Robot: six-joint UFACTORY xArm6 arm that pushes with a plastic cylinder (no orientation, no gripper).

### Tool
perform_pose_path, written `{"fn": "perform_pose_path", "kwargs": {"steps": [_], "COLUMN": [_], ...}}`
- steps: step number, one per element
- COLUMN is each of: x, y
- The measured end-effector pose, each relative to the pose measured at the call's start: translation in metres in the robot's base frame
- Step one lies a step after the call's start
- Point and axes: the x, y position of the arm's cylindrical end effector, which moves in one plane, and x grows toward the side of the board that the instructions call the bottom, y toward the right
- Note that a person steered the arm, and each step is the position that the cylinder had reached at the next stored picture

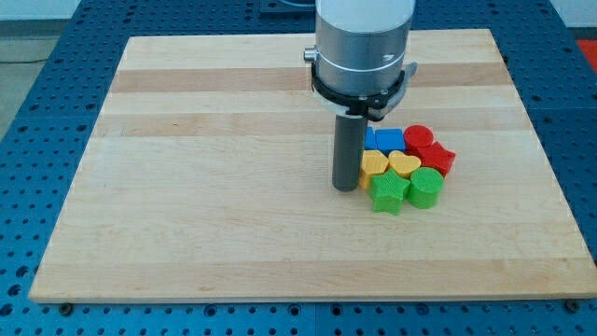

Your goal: Locate your arm at the right side of the green circle

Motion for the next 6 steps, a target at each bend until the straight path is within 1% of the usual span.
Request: {"fn": "perform_pose_path", "kwargs": {"steps": [1,2,3,5,6], "x": [0.021,0.053,0.082,0.071,0.028], "y": [-0.016,-0.021,0.005,0.165,0.182]}}
